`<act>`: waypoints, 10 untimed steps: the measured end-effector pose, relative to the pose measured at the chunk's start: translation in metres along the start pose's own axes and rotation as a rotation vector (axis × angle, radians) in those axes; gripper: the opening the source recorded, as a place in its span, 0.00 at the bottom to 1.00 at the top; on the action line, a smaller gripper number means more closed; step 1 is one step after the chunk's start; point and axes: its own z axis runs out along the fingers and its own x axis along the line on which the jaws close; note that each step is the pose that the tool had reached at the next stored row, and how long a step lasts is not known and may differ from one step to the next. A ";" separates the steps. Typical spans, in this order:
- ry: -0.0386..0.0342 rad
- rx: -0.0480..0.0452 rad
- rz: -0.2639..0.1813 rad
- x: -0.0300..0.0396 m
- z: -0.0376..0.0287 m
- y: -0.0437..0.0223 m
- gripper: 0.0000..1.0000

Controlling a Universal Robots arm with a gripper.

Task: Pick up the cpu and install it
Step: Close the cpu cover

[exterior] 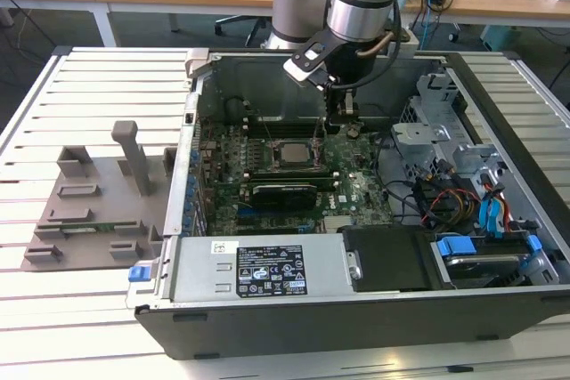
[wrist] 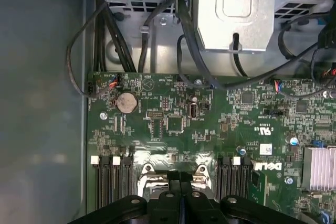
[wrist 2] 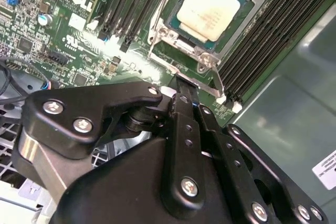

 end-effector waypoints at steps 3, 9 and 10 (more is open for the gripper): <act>0.0000 -0.0001 0.000 0.0001 0.0001 -0.0060 0.11; 0.0000 0.0000 0.000 0.0002 0.0003 -0.0150 0.11; 0.0000 0.0000 0.000 0.0002 0.0004 -0.0167 0.11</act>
